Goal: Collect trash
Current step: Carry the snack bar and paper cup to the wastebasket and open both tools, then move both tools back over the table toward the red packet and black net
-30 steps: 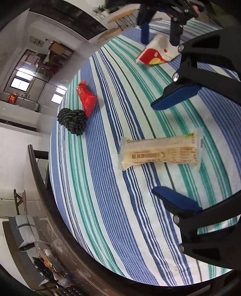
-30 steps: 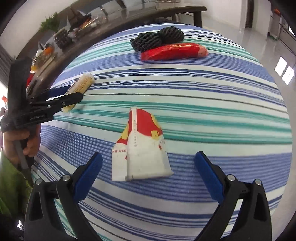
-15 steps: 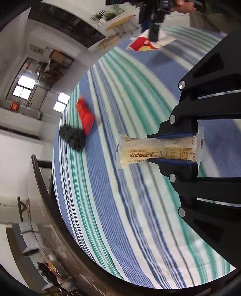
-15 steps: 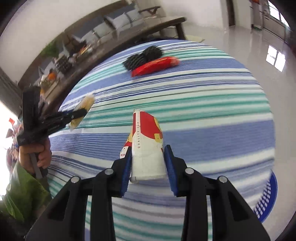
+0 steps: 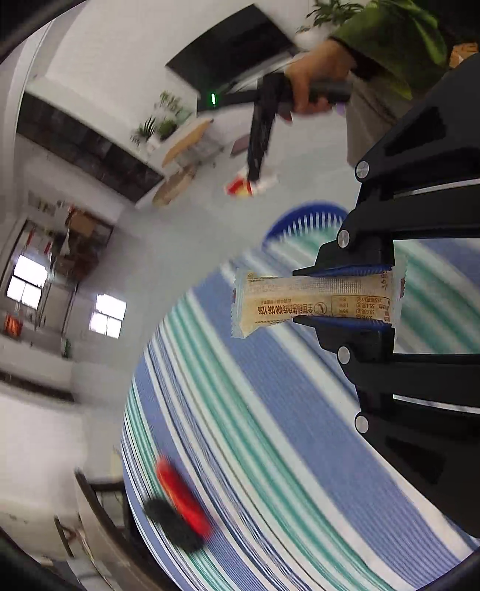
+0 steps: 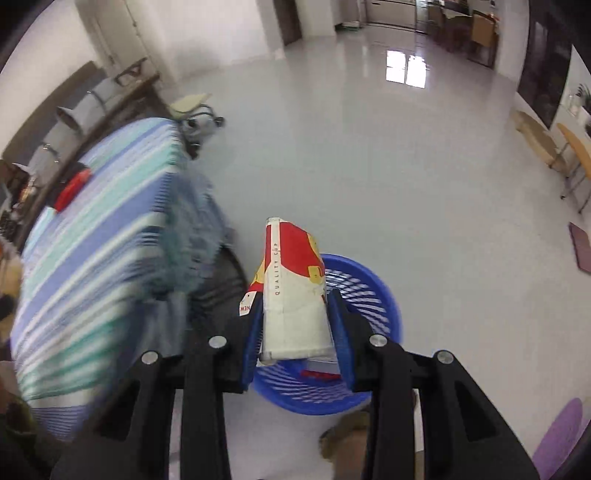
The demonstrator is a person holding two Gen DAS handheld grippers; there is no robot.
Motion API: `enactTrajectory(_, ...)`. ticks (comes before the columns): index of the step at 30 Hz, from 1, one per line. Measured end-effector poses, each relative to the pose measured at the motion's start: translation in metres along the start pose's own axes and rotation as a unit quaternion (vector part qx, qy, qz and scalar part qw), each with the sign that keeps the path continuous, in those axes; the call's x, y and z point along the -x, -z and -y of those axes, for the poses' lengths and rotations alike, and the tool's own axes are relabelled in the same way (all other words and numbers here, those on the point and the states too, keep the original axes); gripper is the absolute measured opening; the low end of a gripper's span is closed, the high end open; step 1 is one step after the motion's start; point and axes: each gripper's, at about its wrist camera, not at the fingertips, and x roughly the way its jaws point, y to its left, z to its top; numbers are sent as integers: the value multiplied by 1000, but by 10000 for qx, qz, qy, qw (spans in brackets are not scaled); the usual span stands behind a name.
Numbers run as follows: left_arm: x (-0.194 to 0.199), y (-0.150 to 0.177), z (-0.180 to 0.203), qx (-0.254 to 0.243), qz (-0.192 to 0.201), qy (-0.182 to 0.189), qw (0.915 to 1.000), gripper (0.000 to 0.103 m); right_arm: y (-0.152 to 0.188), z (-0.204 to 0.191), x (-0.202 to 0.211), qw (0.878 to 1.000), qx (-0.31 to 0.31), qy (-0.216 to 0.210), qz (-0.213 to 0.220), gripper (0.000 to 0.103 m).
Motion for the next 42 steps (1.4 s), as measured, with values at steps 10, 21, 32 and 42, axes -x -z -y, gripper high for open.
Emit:
enactTrajectory(10,-146,-4,124,-532,-784,196,9953,18,7,44,-39,9991,-369,18,-227,34)
enactTrajectory(21,-258,10,132,-458,-1237,-179,9911,18,2,75,-63,9967,-638,-163,-480,38)
enactTrajectory(32,-270,10,125,-421,-1026,-301,9934,67,1,91,-47,9935,-1118,-147,-127,74)
enactTrajectory(42,-125,13,117,-583,-397,236,9972,89,-11,19,10,9912,-242,571,1167,97)
